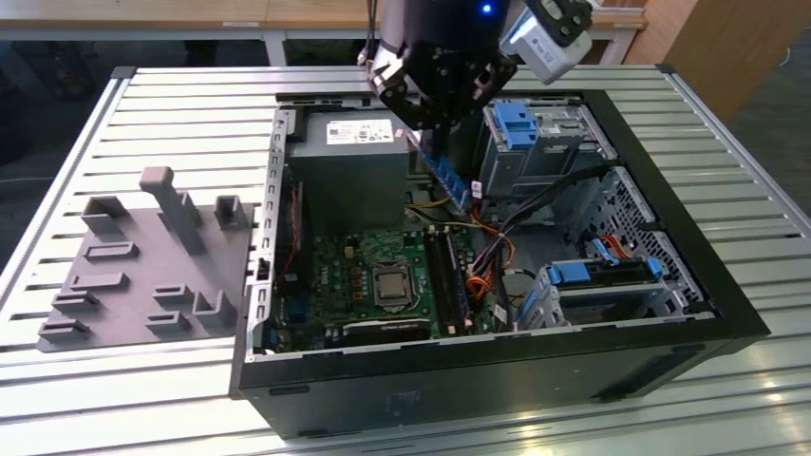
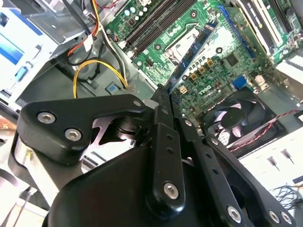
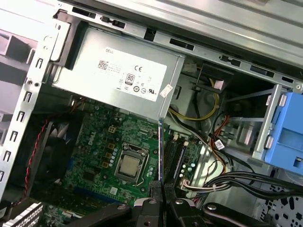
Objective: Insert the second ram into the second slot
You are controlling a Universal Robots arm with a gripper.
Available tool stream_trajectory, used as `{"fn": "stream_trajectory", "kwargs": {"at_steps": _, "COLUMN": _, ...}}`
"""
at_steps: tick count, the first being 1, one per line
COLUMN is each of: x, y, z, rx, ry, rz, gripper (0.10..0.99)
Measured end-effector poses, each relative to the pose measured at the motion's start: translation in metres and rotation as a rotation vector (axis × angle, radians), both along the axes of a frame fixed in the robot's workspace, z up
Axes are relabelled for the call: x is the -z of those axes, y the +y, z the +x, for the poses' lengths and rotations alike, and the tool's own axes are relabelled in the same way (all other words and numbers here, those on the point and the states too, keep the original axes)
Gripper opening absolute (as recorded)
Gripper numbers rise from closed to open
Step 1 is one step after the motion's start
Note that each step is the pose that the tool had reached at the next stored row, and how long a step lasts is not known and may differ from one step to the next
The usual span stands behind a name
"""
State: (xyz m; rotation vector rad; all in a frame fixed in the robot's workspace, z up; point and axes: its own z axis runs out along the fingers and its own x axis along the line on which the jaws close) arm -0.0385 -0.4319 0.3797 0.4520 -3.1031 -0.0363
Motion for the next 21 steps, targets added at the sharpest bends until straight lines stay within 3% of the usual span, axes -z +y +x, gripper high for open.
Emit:
{"fn": "stream_trajectory", "kwargs": {"at_steps": 16, "x": 0.0001, "y": 0.0000, "z": 0.0000, "rx": 0.159, "ry": -0.0001, "rz": -0.003, "gripper": 0.133}}
{"fn": "stream_trajectory", "kwargs": {"at_steps": 21, "x": 0.0002, "y": 0.0000, "z": 0.0000, "rx": 0.246, "ry": 0.0001, "rz": -0.003, "gripper": 0.133}}
